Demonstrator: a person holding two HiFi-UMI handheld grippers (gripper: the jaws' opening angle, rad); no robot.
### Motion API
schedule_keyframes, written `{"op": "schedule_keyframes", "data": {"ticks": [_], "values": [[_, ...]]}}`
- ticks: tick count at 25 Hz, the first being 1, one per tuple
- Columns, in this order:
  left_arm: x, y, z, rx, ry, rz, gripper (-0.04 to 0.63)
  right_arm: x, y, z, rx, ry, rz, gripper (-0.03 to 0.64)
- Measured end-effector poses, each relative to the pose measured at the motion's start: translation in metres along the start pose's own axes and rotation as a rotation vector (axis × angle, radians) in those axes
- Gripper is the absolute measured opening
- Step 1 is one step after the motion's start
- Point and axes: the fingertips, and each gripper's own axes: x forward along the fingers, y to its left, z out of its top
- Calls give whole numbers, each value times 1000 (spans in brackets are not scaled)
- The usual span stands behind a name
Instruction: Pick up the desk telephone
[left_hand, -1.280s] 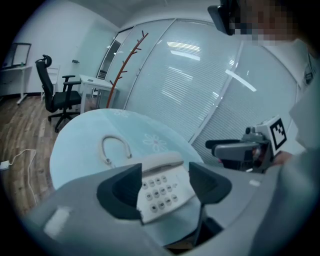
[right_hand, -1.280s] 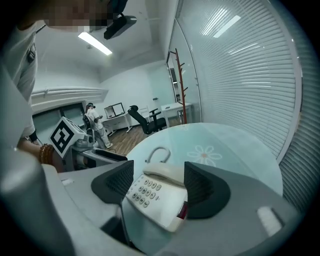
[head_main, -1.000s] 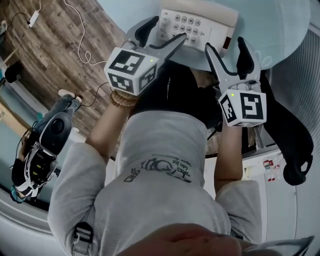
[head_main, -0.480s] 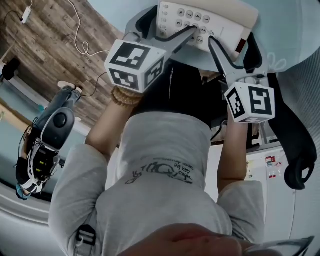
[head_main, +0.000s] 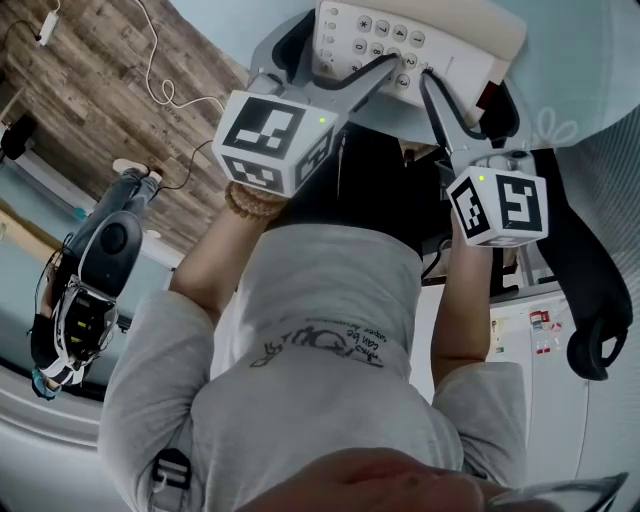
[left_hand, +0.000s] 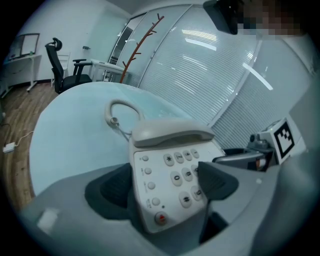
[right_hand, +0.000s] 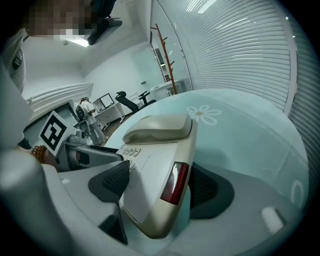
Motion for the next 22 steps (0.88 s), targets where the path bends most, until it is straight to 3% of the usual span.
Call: {"op": "schedule_keyframes", "data": {"ticks": [9,22], "values": [[-16,-10,20,32,-40,19,420,-14,10,18,19,-35,-6,354],[-73,-37,110,151,-156,21,419,-56,43,104,0,-153,-11,354]]}}
